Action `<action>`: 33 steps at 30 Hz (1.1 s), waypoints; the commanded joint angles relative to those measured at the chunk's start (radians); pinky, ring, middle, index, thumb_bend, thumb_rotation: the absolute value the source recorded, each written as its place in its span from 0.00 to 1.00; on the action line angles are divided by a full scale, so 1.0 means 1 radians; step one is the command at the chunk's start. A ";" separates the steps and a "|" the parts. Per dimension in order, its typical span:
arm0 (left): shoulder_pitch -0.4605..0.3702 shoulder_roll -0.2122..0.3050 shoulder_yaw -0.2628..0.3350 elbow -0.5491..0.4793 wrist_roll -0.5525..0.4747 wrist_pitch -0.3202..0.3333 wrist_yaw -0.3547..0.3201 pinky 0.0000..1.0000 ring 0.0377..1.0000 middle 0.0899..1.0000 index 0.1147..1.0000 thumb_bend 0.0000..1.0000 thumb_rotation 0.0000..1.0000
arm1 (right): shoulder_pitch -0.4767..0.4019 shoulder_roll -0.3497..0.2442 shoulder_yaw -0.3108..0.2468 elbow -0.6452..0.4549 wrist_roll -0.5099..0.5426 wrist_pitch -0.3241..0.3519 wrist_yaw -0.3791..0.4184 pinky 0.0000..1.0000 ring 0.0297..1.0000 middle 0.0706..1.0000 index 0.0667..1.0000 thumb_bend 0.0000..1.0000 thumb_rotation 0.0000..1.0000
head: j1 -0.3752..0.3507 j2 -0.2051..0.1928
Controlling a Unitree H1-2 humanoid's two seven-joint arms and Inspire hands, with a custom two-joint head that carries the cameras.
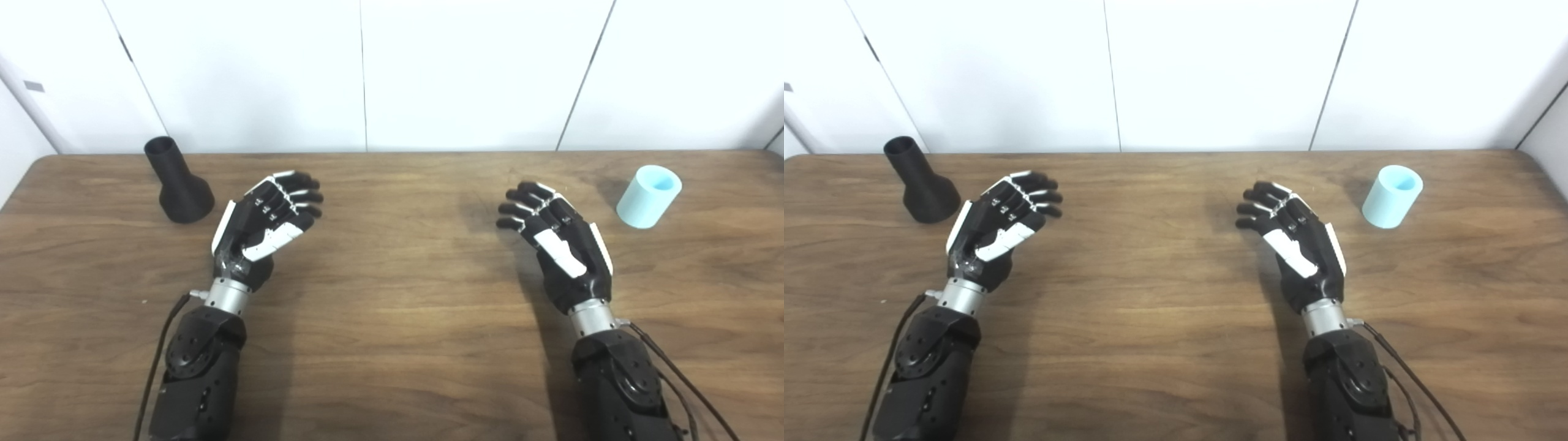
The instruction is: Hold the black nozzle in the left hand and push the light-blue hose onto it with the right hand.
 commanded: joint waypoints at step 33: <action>0.047 -0.107 -0.048 0.168 0.096 -0.120 0.047 0.60 0.77 0.83 0.83 0.84 0.15 | 0.015 -0.071 -0.018 -0.042 -0.017 -0.018 0.068 0.78 0.91 0.97 0.98 0.66 0.33 | 0.430 -0.231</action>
